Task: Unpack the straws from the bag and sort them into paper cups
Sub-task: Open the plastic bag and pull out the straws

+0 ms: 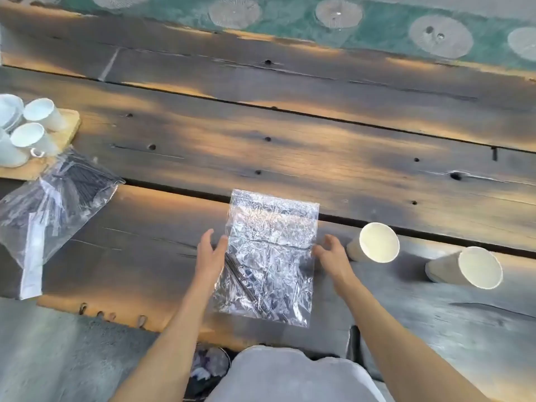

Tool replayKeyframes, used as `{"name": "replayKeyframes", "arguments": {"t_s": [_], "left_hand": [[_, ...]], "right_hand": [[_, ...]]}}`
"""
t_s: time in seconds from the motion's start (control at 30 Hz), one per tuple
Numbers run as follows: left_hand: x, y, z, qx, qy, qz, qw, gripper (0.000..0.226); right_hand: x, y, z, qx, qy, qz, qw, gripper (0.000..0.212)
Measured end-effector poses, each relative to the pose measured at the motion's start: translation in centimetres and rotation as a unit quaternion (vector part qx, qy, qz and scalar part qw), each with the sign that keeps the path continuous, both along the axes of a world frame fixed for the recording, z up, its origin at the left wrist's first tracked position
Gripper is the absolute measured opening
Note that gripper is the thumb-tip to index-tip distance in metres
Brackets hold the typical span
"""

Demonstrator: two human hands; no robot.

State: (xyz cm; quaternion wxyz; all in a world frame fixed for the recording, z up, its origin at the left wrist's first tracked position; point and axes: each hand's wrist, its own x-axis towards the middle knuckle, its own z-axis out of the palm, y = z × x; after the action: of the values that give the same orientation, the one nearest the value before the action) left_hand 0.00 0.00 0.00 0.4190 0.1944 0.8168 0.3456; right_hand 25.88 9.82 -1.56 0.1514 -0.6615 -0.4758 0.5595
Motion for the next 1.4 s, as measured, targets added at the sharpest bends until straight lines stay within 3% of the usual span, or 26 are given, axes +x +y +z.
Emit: {"name": "replayKeyframes", "arguments": {"t_s": [0.17, 0.4, 0.67, 0.8, 0.87, 0.93, 1.03, 1.23, 1.4], "left_hand": [[-1.7, 4.4, -1.4, -0.017, -0.031, 0.011, 0.999, 0.054], [-4.0, 9.5, -3.2, -0.032, -0.009, 0.033, 0.999, 0.035], [-4.5, 13.5, -4.2, -0.041, -0.013, 0.004, 0.999, 0.046], [-4.3, 14.1, -4.0, -0.054, 0.004, 0.036, 0.998, 0.041], [-4.5, 13.8, -3.7, -0.050, -0.009, 0.060, 0.997, 0.035], [-4.8, 13.0, -3.1, -0.033, -0.030, 0.090, 0.995, 0.023], [-5.3, 11.4, -1.6, 0.014, -0.049, 0.109, 0.993, 0.005], [-5.3, 7.5, 2.8, 0.095, -0.064, 0.098, 0.989, 0.009], [-4.0, 3.4, 6.7, 0.138, -0.088, 0.097, 0.982, 0.006]], "right_hand": [[-0.9, 2.4, -1.0, -0.040, -0.037, -0.040, 0.998, 0.047], [-2.4, 5.8, -2.2, -0.044, -0.032, -0.097, 0.994, 0.045], [-3.8, 8.3, -2.5, -0.064, -0.024, -0.143, 0.987, 0.040], [-4.0, 9.1, -2.0, -0.072, -0.008, -0.160, 0.984, 0.037], [-4.1, 9.1, -1.5, -0.070, 0.001, -0.164, 0.984, 0.027], [-4.1, 8.7, -1.1, -0.053, 0.003, -0.144, 0.988, 0.003], [-4.0, 7.9, 0.3, -0.034, 0.046, -0.125, 0.991, 0.019], [-3.0, 5.1, 5.3, 0.012, 0.168, -0.102, 0.980, 0.020], [-0.4, 1.3, 10.1, 0.039, 0.206, -0.106, 0.972, 0.028]]}}
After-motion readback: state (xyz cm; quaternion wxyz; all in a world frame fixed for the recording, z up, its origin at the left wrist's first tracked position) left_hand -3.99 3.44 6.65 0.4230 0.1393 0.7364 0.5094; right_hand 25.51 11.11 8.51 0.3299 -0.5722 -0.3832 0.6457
